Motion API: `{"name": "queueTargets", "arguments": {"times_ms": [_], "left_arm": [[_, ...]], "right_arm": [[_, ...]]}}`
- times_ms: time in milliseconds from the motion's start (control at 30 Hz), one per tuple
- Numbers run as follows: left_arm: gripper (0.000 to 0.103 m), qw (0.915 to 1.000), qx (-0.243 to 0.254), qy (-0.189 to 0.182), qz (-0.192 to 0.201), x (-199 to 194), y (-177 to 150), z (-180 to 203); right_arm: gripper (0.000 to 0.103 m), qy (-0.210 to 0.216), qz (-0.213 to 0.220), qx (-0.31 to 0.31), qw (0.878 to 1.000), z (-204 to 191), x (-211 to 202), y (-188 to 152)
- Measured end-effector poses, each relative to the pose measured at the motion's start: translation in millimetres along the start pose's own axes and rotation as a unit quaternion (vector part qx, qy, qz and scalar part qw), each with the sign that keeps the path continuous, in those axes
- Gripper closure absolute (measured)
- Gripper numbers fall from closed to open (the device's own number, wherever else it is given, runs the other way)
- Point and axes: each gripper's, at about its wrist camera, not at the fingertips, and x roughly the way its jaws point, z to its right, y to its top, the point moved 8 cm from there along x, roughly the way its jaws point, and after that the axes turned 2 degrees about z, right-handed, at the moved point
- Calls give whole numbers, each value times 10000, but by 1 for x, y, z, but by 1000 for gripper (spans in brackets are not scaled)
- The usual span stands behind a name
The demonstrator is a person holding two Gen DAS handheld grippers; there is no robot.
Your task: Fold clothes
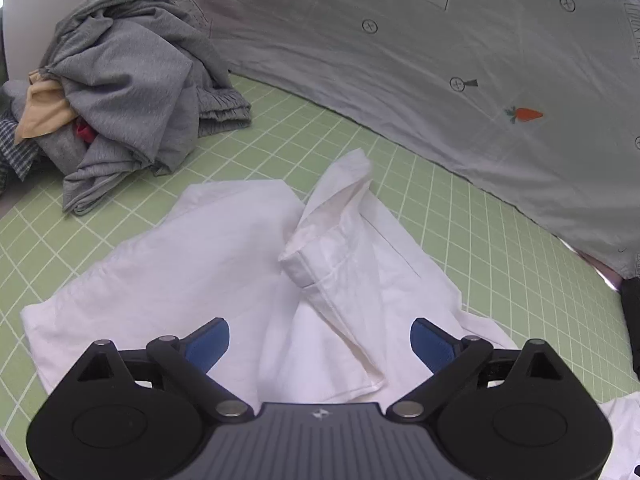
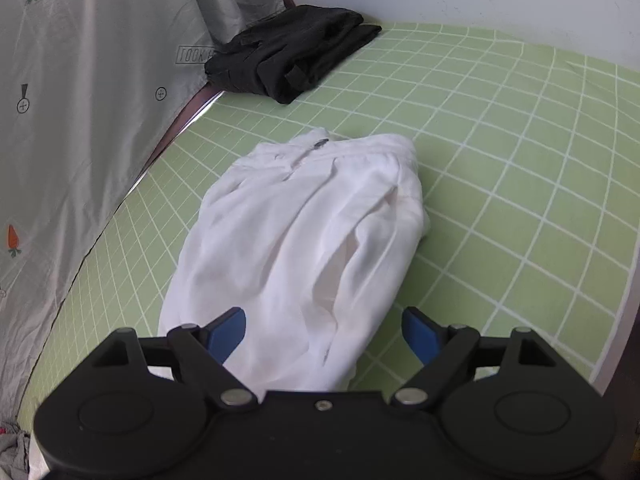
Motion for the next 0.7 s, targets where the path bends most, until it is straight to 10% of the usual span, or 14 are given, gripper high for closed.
{"name": "queueTargets", "arguments": {"times_ms": [167,233,267,700], "left_arm": [[16,9994,-115,140,-309,30,0,-4],[81,9984,-275,184,-458,37,1,-10],[91,9977,-354,205,-533,41,1,-13],[97,9946,-908,-389,321,65,155,-1]], "right_arm": [[36,-159,173,156,9996,-1,4,9],[59,-237,290,391,9985,2,4,16],[78,-321,347,343,9983,2,2,20],[94,113,1408,-1219,9824,-139,9,141]]}}
